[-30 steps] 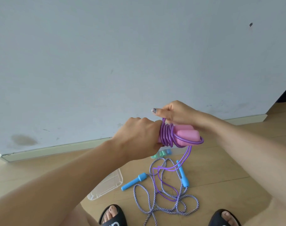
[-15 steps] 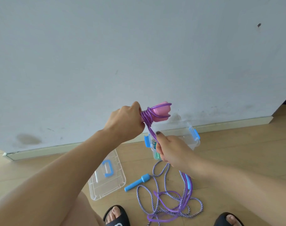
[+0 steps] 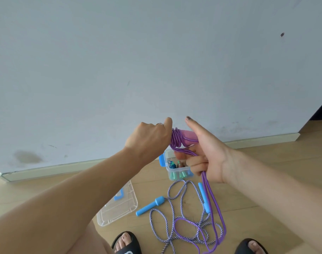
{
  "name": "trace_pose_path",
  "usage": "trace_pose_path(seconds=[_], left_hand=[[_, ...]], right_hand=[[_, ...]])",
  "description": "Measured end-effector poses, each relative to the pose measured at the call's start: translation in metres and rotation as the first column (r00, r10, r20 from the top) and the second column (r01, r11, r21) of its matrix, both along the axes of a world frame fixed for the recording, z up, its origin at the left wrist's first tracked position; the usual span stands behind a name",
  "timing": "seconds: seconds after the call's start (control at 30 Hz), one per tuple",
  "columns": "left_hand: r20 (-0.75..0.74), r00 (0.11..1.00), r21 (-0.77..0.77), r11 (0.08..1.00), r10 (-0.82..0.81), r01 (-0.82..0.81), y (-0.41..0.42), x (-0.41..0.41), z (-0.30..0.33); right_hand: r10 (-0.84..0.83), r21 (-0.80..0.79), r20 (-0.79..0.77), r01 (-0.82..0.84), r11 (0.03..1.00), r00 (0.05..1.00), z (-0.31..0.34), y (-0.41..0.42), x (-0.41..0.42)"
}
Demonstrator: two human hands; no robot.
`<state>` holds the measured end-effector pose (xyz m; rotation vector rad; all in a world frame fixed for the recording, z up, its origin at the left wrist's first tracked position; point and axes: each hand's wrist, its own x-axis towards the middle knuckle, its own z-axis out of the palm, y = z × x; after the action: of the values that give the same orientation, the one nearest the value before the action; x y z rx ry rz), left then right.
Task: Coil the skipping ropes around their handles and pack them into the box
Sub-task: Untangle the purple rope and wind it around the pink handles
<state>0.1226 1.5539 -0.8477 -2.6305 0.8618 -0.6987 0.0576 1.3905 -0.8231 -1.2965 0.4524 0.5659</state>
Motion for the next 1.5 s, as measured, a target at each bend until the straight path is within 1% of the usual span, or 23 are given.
trace_pose_path(seconds=[0.07, 0.13, 0.37, 0.4, 0.47, 0.53, 0.57, 0.6, 0.67, 0.7, 0.73, 0.77, 0.8, 0.87, 0.97, 1.07, 1.1, 1.13, 1.2, 1.27, 1.37, 1.4, 1.5], left_hand=[[-0.004, 1.0, -0.01, 1.0, 0.001, -0.001, -0.003, -0.005, 0.003], [0.007, 0.999, -0.025, 0.999, 0.034, -0.034, -0.005, -0.007, 0.004], [-0.066, 0.996, -0.145, 0.987, 0.063, -0.072, -0.011, -0.017, -0.002], [-0.126, 0.99, -0.198, 0.976, 0.068, -0.093, -0.011, -0.019, -0.003], [-0.348, 0.937, -0.362, 0.922, 0.0, -0.135, -0.011, -0.024, 0.0], [-0.53, 0.843, -0.48, 0.852, -0.094, -0.207, -0.005, -0.023, 0.009], [-0.614, 0.78, -0.486, 0.836, -0.119, -0.256, -0.002, -0.021, 0.014], [-0.704, 0.692, -0.484, 0.82, -0.158, -0.306, 0.002, -0.018, 0.018], [-0.838, 0.429, -0.52, 0.734, -0.338, -0.437, 0.01, -0.015, 0.021], [-0.85, 0.301, -0.526, 0.68, -0.432, -0.51, 0.012, -0.015, 0.022], [-0.842, 0.218, -0.522, 0.644, -0.493, -0.56, 0.014, -0.015, 0.022], [-0.838, 0.181, -0.514, 0.633, -0.515, -0.579, 0.016, -0.014, 0.021], [-0.84, 0.168, -0.507, 0.637, -0.516, -0.582, 0.017, -0.014, 0.02], [-0.844, 0.176, -0.508, 0.651, -0.506, -0.565, 0.018, -0.013, 0.019], [-0.81, 0.266, -0.575, 0.621, -0.523, -0.532, 0.019, -0.008, 0.019], [-0.773, 0.326, -0.618, 0.53, -0.545, -0.58, 0.02, -0.002, 0.019], [-0.776, 0.335, -0.616, 0.53, -0.534, -0.583, 0.021, -0.001, 0.019], [-0.79, 0.348, -0.606, 0.557, -0.505, -0.568, 0.023, 0.001, 0.017], [-0.822, 0.38, -0.569, 0.636, -0.423, -0.521, 0.025, 0.002, 0.013], [-0.83, 0.428, -0.545, 0.686, -0.359, -0.482, 0.027, 0.004, 0.01], [-0.772, 0.582, -0.542, 0.744, -0.256, -0.392, 0.03, 0.011, 0.006], [-0.754, 0.617, -0.534, 0.757, -0.225, -0.376, 0.032, 0.012, 0.006], [-0.733, 0.656, -0.485, 0.816, -0.183, -0.314, 0.035, 0.015, 0.001]], right_hand=[[-0.09, -0.001, -0.011, 0.09, 0.996, 0.996, -0.003, -0.003, 0.003], [-0.138, 0.001, 0.006, 0.138, 0.99, 0.99, -0.006, -0.002, 0.003], [-0.134, -0.037, 0.105, 0.138, 0.99, 0.985, -0.01, -0.003, 0.007], [-0.13, -0.053, 0.128, 0.138, 0.989, 0.983, -0.011, -0.004, 0.008], [-0.119, -0.097, 0.168, 0.136, 0.986, 0.979, -0.011, -0.008, 0.009], [-0.107, -0.131, 0.2, 0.134, 0.982, 0.974, -0.012, -0.012, 0.011], [-0.097, -0.143, 0.217, 0.13, 0.981, 0.971, -0.011, -0.013, 0.011], [-0.085, -0.158, 0.235, 0.124, 0.98, 0.968, -0.01, -0.015, 0.011], [-0.06, -0.188, 0.259, 0.111, 0.976, 0.964, -0.009, -0.016, 0.012], [-0.053, -0.195, 0.262, 0.107, 0.975, 0.963, -0.009, -0.016, 0.012], [-0.05, -0.196, 0.261, 0.103, 0.975, 0.964, -0.009, -0.016, 0.012], [-0.049, -0.192, 0.257, 0.1, 0.976, 0.965, -0.01, -0.015, 0.012], [-0.048, -0.188, 0.252, 0.098, 0.977, 0.967, -0.011, -0.014, 0.012], [-0.051, -0.174, 0.244, 0.095, 0.98, 0.968, -0.011, -0.013, 0.013], [-0.022, -0.148, 0.261, 0.063, 0.987, 0.965, -0.011, -0.015, 0.018], [0.113, -0.236, 0.266, -0.048, 0.97, 0.957, -0.015, -0.011, 0.018], [0.166, -0.271, 0.266, -0.092, 0.958, 0.95, -0.019, -0.007, 0.015], [0.217, -0.315, 0.274, -0.126, 0.941, 0.937, -0.022, -0.004, 0.012], [0.326, -0.479, 0.318, -0.146, 0.865, 0.89, -0.029, -0.001, 0.008], [0.411, -0.639, 0.345, -0.11, 0.761, 0.844, -0.036, -0.002, 0.007], [0.48, -0.75, 0.339, -0.076, 0.657, 0.809, -0.045, -0.004, 0.005], [0.508, -0.784, 0.321, -0.076, 0.616, 0.799, -0.047, -0.002, 0.003], [0.582, -0.885, 0.256, -0.055, 0.462, 0.772, -0.048, 0.001, -0.003]])
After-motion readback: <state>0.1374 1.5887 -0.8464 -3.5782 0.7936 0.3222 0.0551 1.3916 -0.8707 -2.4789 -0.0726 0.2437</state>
